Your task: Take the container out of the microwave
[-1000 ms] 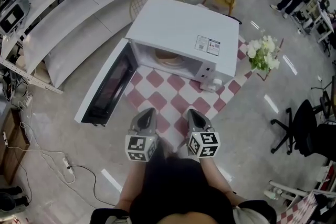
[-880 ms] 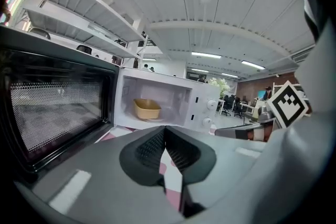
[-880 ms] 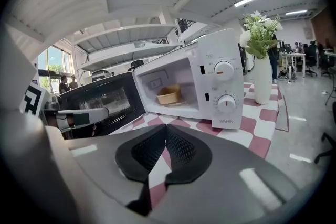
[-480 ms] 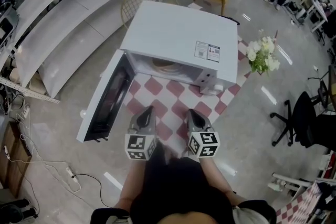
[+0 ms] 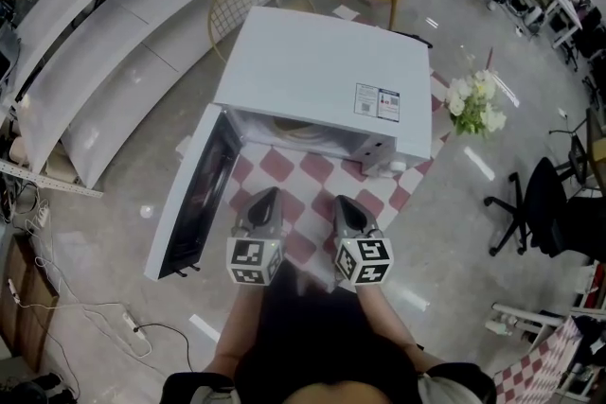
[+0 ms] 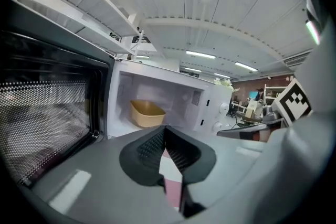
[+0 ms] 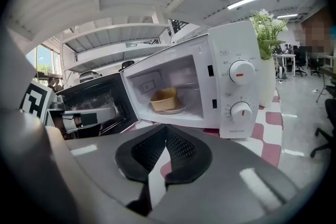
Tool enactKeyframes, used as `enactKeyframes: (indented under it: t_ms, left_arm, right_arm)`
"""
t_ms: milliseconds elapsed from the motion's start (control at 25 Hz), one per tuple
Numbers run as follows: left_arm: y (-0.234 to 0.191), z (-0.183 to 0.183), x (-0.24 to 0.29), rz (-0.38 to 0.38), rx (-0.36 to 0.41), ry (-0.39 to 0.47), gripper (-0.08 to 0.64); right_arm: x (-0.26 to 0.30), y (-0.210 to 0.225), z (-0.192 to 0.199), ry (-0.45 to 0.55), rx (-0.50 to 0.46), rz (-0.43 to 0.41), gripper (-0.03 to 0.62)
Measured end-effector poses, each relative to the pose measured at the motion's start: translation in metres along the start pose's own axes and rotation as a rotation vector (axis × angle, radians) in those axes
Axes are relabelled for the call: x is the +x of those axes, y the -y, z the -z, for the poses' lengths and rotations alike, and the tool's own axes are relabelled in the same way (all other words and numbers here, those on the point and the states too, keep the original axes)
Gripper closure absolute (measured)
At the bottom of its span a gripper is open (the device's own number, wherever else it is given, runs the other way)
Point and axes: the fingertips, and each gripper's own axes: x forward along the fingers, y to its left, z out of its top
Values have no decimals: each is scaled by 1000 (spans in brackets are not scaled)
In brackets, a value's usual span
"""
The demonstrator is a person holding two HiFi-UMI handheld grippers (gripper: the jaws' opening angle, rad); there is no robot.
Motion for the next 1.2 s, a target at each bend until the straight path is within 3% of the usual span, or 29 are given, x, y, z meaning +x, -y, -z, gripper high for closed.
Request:
enactKeyframes:
  t_ms: [400,960,1200]
  left_arm:
    - [-14,-19,28,30,-8,30,551]
    - [-53,-48,75,-79,-32,86,551]
    - [-65,-52,93,-83,-55,77,551]
  right_arm:
    - [11,-3,-5,3,0,37,591]
    - [33,-6,-18,15,-29,43,592]
    - [39,-9,-20,9,-30,38,591]
